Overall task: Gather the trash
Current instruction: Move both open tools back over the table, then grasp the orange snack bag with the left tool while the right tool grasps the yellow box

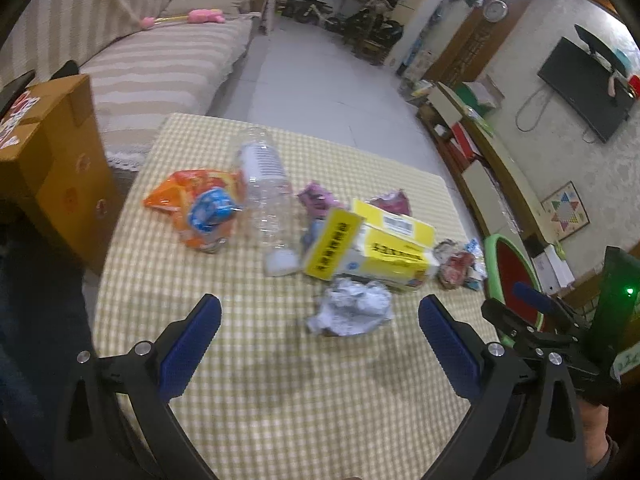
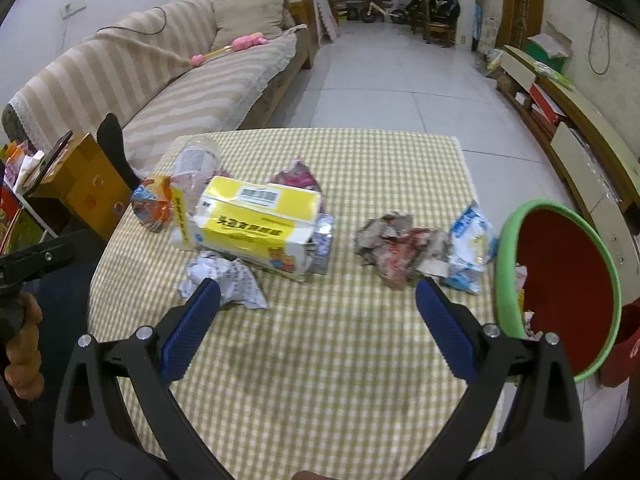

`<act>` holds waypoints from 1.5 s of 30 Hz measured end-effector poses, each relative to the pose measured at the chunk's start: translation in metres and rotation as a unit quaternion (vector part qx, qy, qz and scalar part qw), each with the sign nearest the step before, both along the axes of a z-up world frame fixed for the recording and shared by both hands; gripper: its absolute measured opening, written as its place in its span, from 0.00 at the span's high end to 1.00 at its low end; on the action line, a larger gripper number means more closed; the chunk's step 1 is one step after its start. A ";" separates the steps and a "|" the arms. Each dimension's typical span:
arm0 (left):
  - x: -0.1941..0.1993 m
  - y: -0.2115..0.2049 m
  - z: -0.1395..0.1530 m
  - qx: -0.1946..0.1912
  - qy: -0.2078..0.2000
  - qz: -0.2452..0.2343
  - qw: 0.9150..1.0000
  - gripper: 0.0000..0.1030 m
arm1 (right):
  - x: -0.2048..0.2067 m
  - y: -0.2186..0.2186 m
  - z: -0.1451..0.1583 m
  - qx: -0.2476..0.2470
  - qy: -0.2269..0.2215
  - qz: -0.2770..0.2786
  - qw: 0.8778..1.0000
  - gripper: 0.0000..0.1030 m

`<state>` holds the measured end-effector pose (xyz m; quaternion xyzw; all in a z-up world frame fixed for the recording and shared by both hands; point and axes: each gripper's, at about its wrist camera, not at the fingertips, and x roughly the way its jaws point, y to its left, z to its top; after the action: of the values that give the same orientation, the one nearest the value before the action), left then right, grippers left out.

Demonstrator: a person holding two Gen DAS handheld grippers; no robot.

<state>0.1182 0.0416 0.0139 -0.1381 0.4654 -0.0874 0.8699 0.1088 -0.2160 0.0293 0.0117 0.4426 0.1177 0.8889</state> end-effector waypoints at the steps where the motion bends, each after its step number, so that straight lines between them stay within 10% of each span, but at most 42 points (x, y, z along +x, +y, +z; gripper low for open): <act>1: 0.000 0.002 -0.001 0.002 0.001 0.003 1.000 0.08 | 0.001 0.004 0.000 -0.001 0.000 0.003 1.000 0.06; 37: 0.093 0.046 -0.060 0.129 0.054 0.062 0.988 0.08 | 0.071 0.090 -0.030 -0.127 -0.030 0.203 0.970 0.05; 45: 0.103 0.051 -0.068 0.119 0.050 0.086 0.988 0.23 | 0.079 0.093 -0.038 -0.133 -0.019 0.229 0.964 0.05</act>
<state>0.2214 0.0930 -0.0538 -0.0775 0.5015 0.0502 0.8602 0.1881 -0.1235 -0.0086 -0.2111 0.4278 0.2586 0.8399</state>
